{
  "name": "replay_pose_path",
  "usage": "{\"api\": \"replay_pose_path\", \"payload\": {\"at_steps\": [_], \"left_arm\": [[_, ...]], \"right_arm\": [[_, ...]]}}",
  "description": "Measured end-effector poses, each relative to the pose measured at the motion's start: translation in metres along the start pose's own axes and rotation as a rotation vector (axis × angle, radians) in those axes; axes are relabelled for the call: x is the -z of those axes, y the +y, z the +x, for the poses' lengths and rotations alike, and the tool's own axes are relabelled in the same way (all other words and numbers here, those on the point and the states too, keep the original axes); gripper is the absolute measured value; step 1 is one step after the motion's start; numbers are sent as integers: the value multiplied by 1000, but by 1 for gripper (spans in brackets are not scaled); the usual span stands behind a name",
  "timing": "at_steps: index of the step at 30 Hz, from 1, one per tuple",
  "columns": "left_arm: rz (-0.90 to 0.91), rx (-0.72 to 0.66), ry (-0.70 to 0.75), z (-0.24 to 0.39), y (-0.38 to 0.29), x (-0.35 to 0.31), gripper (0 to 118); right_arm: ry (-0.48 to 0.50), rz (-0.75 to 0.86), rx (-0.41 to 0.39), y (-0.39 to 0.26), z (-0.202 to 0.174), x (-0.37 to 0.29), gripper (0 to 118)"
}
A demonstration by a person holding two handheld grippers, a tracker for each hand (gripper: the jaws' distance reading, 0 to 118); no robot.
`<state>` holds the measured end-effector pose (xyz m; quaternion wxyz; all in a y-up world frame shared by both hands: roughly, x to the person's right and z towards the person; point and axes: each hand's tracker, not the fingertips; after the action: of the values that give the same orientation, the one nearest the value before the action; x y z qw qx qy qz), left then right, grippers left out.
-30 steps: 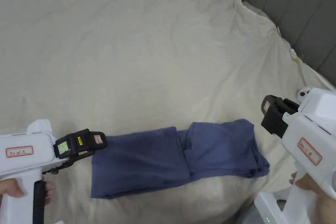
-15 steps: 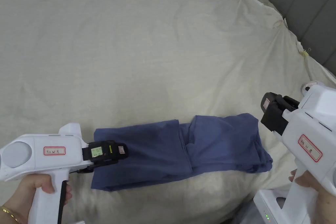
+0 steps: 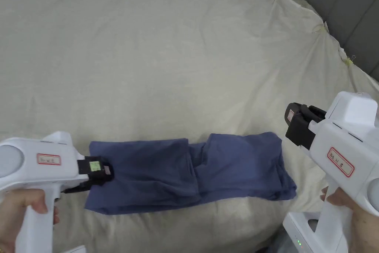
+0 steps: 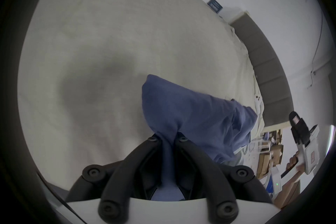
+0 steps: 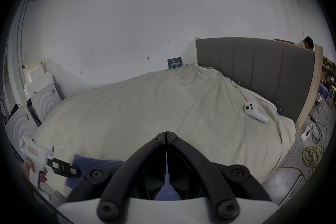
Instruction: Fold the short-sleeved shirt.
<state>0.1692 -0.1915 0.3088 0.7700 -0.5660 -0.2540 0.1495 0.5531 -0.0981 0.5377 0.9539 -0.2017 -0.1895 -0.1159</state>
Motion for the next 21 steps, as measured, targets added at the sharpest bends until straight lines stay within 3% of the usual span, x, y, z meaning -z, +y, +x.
{"api": "replay_pose_path", "payload": {"at_steps": [5,9,13,21], "left_arm": [[80,71,225,-32,3,-56,9],[128,-24,317,-59,7,-100,9],[193,86,478,-38,1,-131,9],[204,290,381,49,-11,-128,9]], "right_arm": [[20,-7,-13,0,-8,5,0],[49,-12,-27,1,-17,8,0],[71,-13,-48,2,-25,12,0],[97,-1,-15,6,-30,16,0]]}}
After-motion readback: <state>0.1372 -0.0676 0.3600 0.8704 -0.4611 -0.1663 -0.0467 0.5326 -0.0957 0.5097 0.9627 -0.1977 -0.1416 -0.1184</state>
